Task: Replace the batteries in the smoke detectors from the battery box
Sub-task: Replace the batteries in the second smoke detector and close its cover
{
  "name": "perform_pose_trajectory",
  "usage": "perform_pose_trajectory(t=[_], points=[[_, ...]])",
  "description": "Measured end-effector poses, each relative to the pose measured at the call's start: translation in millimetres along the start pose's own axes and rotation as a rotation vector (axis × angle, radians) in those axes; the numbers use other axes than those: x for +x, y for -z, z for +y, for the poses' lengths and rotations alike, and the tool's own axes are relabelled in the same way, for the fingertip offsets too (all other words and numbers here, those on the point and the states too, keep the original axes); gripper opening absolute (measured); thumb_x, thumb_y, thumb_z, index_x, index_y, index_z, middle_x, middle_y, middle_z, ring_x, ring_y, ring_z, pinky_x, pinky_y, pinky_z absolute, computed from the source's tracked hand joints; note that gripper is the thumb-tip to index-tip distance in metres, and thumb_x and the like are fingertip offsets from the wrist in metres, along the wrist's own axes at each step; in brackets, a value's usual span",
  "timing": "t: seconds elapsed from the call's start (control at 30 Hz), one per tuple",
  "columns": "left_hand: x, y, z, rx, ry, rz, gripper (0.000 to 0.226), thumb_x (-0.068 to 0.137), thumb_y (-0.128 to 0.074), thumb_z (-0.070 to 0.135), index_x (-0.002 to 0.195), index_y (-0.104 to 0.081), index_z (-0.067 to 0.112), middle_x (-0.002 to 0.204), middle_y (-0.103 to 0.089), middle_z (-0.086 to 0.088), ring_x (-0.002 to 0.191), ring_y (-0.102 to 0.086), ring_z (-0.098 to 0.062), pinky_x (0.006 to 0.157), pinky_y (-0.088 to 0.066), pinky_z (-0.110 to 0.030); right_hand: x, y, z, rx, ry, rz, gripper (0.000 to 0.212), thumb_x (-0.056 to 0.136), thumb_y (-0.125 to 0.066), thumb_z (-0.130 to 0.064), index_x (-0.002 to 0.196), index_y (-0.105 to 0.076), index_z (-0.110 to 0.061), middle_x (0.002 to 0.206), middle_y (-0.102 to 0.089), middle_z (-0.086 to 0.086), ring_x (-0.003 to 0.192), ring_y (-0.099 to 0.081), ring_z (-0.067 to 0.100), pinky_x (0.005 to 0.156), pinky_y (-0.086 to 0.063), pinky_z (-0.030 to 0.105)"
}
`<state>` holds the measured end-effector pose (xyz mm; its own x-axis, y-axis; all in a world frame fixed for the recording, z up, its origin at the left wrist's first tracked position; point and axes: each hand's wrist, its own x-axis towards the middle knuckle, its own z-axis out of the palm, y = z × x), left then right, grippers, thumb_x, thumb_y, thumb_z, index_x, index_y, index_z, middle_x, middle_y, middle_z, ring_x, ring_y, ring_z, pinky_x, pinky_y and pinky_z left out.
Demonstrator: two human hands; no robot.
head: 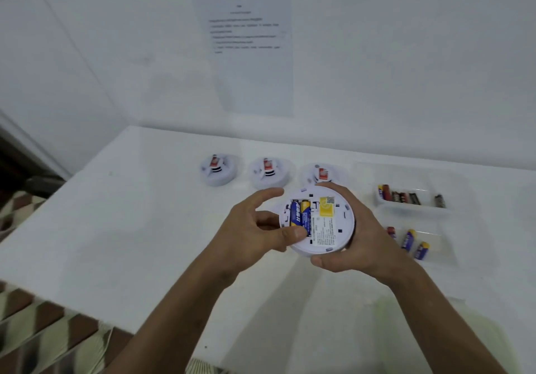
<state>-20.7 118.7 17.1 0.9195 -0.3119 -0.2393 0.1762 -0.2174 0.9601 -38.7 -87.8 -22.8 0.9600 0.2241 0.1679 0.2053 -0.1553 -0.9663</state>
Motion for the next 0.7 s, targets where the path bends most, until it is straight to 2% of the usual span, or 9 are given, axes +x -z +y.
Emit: perform_pose_trajectory(t=[0.1, 0.2, 0.3, 0.37, 0.43, 0.5, 0.6, 0.7], points=[[-5.5, 27.2, -11.7, -0.071, 0.023, 0.013, 0.067, 0.070, -0.086, 0.015, 0.128, -0.054, 0.026, 0.094, -0.074, -0.012, 0.080, -0.068, -0.024, 0.065, -0.055, -0.028, 11.1, -29.1, -6.0, -0.023, 0.013, -0.014, 0.088, 0.051, -0.086, -0.020, 0.130, -0.047, -0.027, 0.118, -0.066, -0.012, 0.113, -0.063, 0.015, 0.084, -0.055, 0.022], [-7.4, 49.1, -21.7, -0.103, 0.038, -0.001, 0.064, 0.073, -0.083, 0.015, 0.129, -0.052, 0.026, 0.097, -0.074, -0.012, 0.089, -0.068, -0.032, 0.071, -0.058, -0.033, 18.7, -50.1, -8.1, -0.033, 0.010, -0.017, 0.089, 0.051, -0.088, -0.014, 0.129, -0.047, -0.028, 0.117, -0.065, -0.015, 0.113, -0.063, 0.013, 0.083, -0.055, 0.021], [-5.6, 62.7, -27.9, -0.065, 0.032, -0.032, 0.051, 0.082, -0.074, 0.025, 0.128, -0.051, 0.027, 0.094, -0.075, -0.005, 0.080, -0.068, -0.020, 0.072, -0.058, -0.033, 20.6, -62.1, -7.3, -0.049, -0.019, -0.003, 0.086, 0.053, -0.086, -0.004, 0.127, -0.048, -0.028, 0.116, -0.065, -0.018, 0.113, -0.062, 0.009, 0.083, -0.053, 0.018], [1.1, 73.5, -35.9, -0.007, 0.012, 0.018, 0.044, 0.086, -0.068, 0.035, 0.126, -0.055, 0.026, 0.090, -0.075, -0.001, 0.074, -0.068, -0.013, 0.070, -0.058, -0.032, 16.4, -67.6, -5.4, -0.060, -0.039, 0.025, 0.085, 0.053, -0.086, -0.005, 0.126, -0.049, -0.028, 0.117, -0.065, -0.019, 0.114, -0.061, 0.006, 0.084, -0.053, 0.016], [10.9, 86.5, -50.1, 0.104, -0.028, 0.116, 0.044, 0.084, -0.069, 0.042, 0.124, -0.060, 0.026, 0.088, -0.074, 0.006, 0.073, -0.067, -0.008, 0.070, -0.057, -0.030, 9.1, -70.7, -3.1, -0.054, -0.059, 0.067, 0.088, 0.051, -0.088, -0.011, 0.128, -0.049, -0.028, 0.121, -0.065, -0.014, 0.116, -0.061, 0.009, 0.085, -0.054, 0.020], [18.4, 98.7, -68.9, 0.301, -0.073, 0.177, 0.048, 0.078, -0.072, 0.049, 0.120, -0.060, 0.031, 0.093, -0.070, 0.013, 0.079, -0.066, -0.005, 0.073, -0.053, -0.023, 0.2, -72.7, -0.5, -0.024, -0.081, 0.109, 0.090, 0.050, -0.088, -0.015, 0.130, -0.050, -0.029, 0.123, -0.065, -0.010, 0.117, -0.061, 0.011, 0.083, -0.055, 0.023], [27.1, 108.4, -95.9, 0.551, -0.108, 0.108, 0.062, 0.075, -0.076, 0.049, 0.130, -0.053, 0.033, 0.110, -0.060, 0.010, 0.095, -0.058, -0.008, 0.076, -0.042, -0.016, -11.3, -76.3, 2.4, -0.010, -0.104, 0.163, 0.093, 0.049, -0.089, -0.018, 0.133, -0.049, -0.026, 0.127, -0.064, -0.008, 0.119, -0.061, 0.012, 0.084, -0.056, 0.024], [38.6, 109.9, -117.2, 0.767, -0.109, 0.010, 0.081, 0.070, -0.078, 0.053, 0.139, -0.046, 0.026, 0.124, -0.051, 0.003, 0.115, -0.049, -0.017, 0.090, -0.039, -0.025, -21.4, -81.9, 4.6, -0.018, -0.116, 0.212, 0.092, 0.052, -0.087, -0.007, 0.133, -0.049, -0.022, 0.127, -0.064, -0.006, 0.119, -0.061, 0.014, 0.085, -0.056, 0.024]])
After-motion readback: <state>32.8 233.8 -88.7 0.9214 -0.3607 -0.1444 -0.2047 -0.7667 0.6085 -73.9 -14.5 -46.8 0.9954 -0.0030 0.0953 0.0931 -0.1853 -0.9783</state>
